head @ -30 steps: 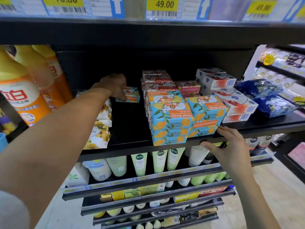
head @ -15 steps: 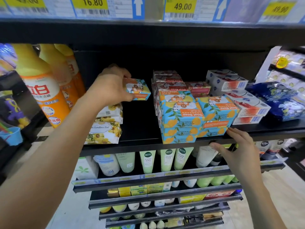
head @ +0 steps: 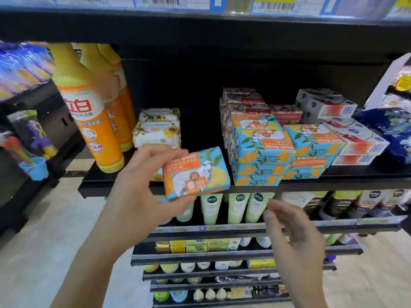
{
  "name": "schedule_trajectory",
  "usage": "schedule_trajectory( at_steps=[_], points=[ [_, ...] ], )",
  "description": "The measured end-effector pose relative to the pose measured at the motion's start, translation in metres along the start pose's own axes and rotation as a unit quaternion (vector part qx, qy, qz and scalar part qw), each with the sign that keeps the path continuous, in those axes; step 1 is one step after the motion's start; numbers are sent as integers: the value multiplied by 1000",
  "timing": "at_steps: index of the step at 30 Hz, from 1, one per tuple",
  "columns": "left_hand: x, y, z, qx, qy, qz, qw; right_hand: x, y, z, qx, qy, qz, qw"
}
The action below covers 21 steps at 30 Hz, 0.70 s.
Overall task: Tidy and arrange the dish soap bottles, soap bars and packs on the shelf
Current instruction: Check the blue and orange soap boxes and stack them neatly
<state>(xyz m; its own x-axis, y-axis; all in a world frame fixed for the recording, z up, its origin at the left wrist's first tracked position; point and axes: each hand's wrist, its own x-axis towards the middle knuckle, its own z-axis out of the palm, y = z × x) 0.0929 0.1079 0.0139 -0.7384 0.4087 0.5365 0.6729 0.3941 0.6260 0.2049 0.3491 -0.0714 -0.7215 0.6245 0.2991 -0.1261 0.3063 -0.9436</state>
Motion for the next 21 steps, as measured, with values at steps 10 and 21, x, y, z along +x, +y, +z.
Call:
schedule_trajectory(
  at_steps=[10, 21],
  points=[
    [-41, 1, 37, -63, -26, 9, 998, 1, -43, 29, 172, -246, 110, 948],
    [-55, 13, 53, -325, 32, -234, 916, -3, -40, 33, 225, -204, 175, 936]
  ],
)
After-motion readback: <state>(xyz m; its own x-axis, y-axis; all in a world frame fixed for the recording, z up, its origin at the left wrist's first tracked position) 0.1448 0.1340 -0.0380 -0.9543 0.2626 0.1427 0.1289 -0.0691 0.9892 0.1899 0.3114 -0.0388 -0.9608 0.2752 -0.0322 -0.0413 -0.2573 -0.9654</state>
